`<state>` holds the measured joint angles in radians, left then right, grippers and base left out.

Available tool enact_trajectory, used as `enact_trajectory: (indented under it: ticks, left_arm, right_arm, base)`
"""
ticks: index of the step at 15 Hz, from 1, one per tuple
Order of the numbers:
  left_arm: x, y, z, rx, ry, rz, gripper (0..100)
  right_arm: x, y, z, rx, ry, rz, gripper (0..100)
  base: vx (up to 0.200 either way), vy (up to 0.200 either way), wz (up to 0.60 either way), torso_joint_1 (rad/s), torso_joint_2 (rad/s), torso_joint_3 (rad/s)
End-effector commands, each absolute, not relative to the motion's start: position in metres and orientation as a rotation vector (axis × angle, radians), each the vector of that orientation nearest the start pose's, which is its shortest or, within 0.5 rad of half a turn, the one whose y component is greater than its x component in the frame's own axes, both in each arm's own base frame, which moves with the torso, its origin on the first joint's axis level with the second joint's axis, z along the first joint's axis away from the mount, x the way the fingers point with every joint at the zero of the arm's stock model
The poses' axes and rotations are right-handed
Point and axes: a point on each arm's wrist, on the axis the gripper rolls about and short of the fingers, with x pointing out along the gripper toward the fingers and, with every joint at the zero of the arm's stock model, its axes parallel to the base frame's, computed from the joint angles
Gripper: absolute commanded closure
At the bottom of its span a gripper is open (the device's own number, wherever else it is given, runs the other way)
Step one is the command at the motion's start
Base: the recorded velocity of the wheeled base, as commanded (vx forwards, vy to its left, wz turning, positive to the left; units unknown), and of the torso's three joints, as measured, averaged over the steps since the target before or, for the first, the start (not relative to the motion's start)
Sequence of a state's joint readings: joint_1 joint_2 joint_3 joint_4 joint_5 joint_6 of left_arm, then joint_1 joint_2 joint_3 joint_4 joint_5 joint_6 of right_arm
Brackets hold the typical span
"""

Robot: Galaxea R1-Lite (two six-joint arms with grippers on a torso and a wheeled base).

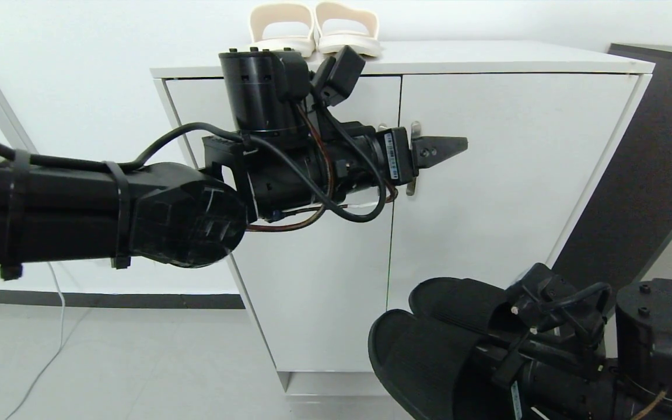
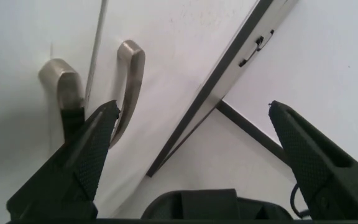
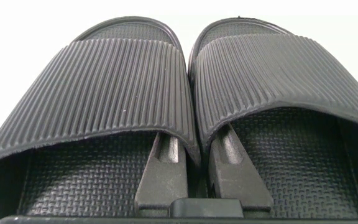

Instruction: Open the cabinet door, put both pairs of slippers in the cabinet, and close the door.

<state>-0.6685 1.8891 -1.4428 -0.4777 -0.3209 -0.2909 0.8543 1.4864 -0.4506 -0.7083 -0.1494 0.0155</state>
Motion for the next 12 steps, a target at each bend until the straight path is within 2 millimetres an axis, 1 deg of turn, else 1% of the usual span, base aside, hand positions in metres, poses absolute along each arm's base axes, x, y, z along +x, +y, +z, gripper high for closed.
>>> enact_trajectory:
  ticks: [1, 2, 6, 7, 11, 12]
  left_arm:
    - [0.302, -0.254, 0.273, -0.269, 0.133, -0.993, 0]
    - [0.302, -0.255, 0.271, -0.27, 0.139, -0.994, 0]
    - [0.299, -0.254, 0.275, -0.271, 0.13, -1.0, 0]
    - [0.299, -0.254, 0.275, -0.271, 0.13, -1.0, 100]
    - [0.294, -0.25, 0.28, -0.273, 0.119, -1.002, 100]
    - [0.289, -0.249, 0.282, -0.273, 0.117, -1.008, 100]
  right_arm:
    - [0.151, 0.168, 0.154, -0.146, 0.298, 0.697, 100]
    - [0.151, 0.168, 0.154, -0.146, 0.298, 0.697, 100]
    - [0.151, 0.168, 0.154, -0.146, 0.298, 0.697, 100]
    - [0.151, 0.168, 0.154, -0.146, 0.298, 0.697, 100]
    - [0.15, 0.167, 0.154, -0.149, 0.3, 0.698, 100]
    - [0.148, 0.166, 0.154, -0.146, 0.3, 0.714, 100]
  base:
    - [0.0, 0.0, 0.0, 0.0, 0.0, 0.0]
    - [0.0, 0.0, 0.0, 0.0, 0.0, 0.0]
    - [0.0, 0.0, 0.0, 0.0, 0.0, 0.0]
    - [0.0, 0.0, 0.0, 0.0, 0.0, 0.0]
    - [0.0, 0.0, 0.0, 0.0, 0.0, 0.0]
    - [0.0, 0.0, 0.0, 0.0, 0.0, 0.0]
